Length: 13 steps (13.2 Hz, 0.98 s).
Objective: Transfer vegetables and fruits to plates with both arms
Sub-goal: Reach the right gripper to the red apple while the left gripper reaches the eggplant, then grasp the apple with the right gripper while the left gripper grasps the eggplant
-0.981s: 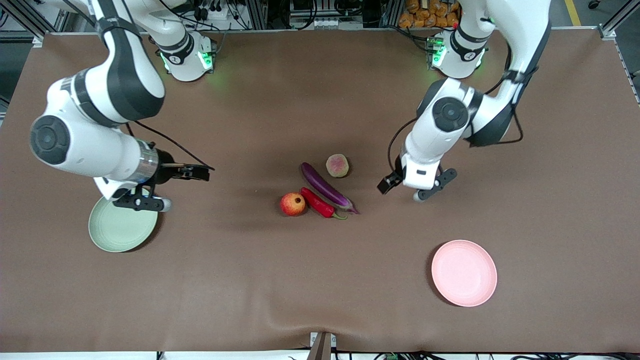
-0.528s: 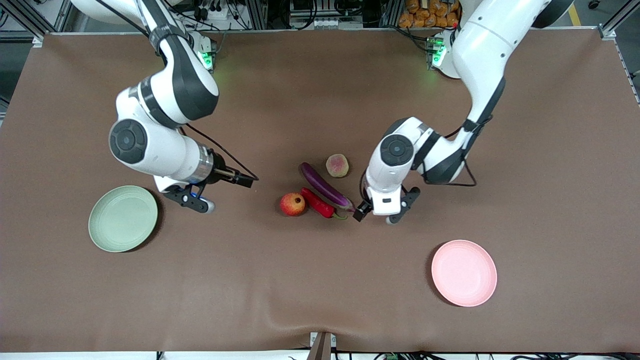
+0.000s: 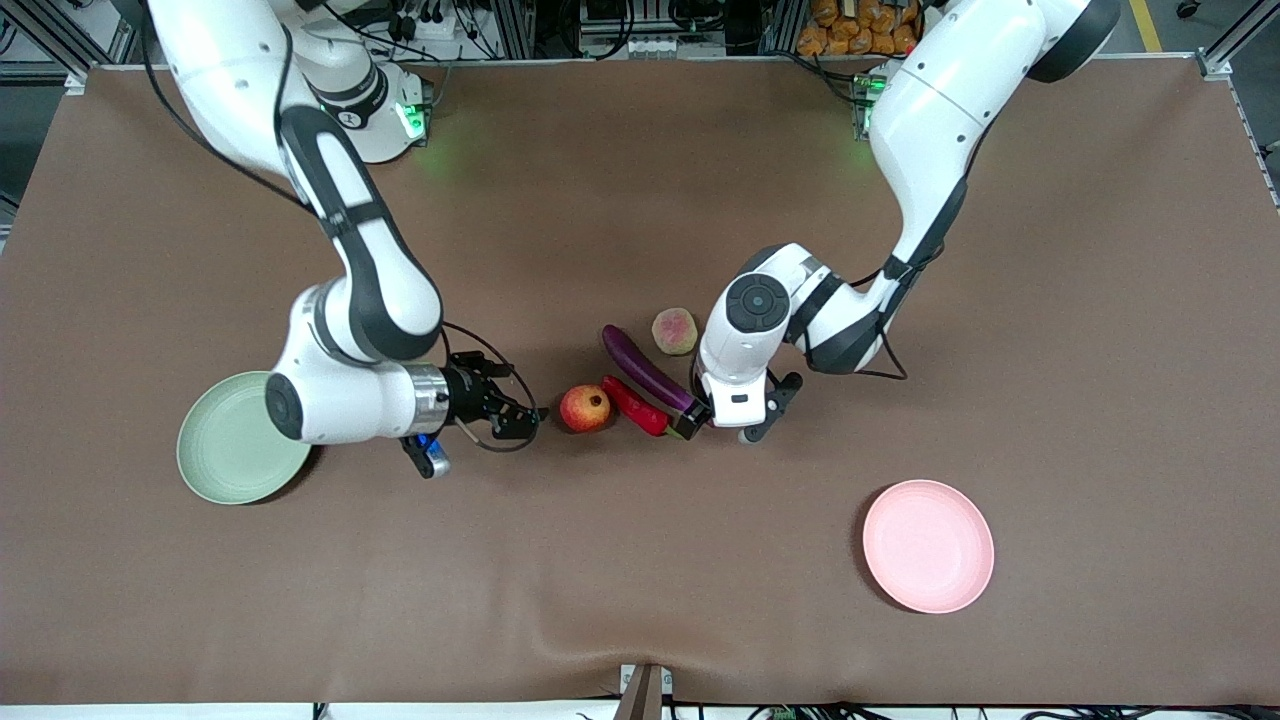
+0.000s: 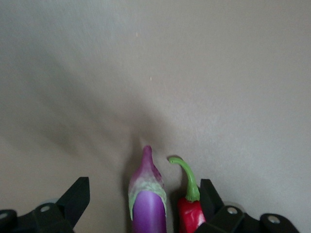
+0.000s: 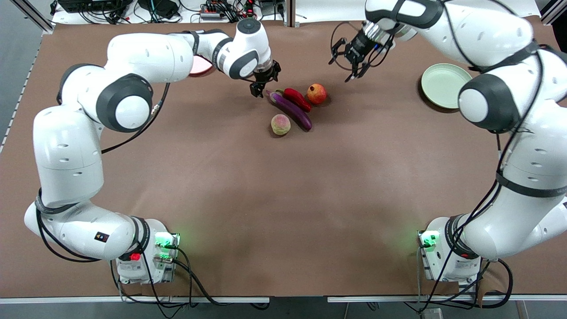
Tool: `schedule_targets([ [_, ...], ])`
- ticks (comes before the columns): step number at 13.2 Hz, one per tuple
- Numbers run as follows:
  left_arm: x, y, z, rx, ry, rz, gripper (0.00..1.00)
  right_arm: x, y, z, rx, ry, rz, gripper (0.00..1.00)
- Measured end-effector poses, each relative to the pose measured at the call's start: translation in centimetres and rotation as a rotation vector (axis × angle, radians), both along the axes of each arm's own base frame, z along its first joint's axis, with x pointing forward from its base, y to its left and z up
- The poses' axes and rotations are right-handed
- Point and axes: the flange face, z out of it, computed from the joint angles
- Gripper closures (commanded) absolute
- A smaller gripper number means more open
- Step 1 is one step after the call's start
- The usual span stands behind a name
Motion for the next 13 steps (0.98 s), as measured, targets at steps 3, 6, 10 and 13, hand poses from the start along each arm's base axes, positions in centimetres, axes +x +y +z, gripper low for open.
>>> schedule_targets([
  [3, -1.2, -1.3, -2.1, -0.012, 0.013, -0.003, 0.1, 0.2, -0.5, -4.3, 0.023, 0.061, -0.059, 0.0],
  [6, -1.3, -1.2, -3.3, -0.006, 0.027, -0.002, 0.41, 0.5, -1.1, -6.0, 0.09, 0.11, -0.144, 0.0],
  [10, -1.5, -1.1, -4.0, -0.001, 0.037, -0.003, 1.0, 0.6, -1.3, -7.4, 0.108, 0.123, -0.189, 0.0],
  [13, -1.2, -1.1, -3.7, -0.007, 0.027, -0.007, 1.0, 0.4, -0.6, -8.6, 0.117, 0.128, -0.214, 0.0],
])
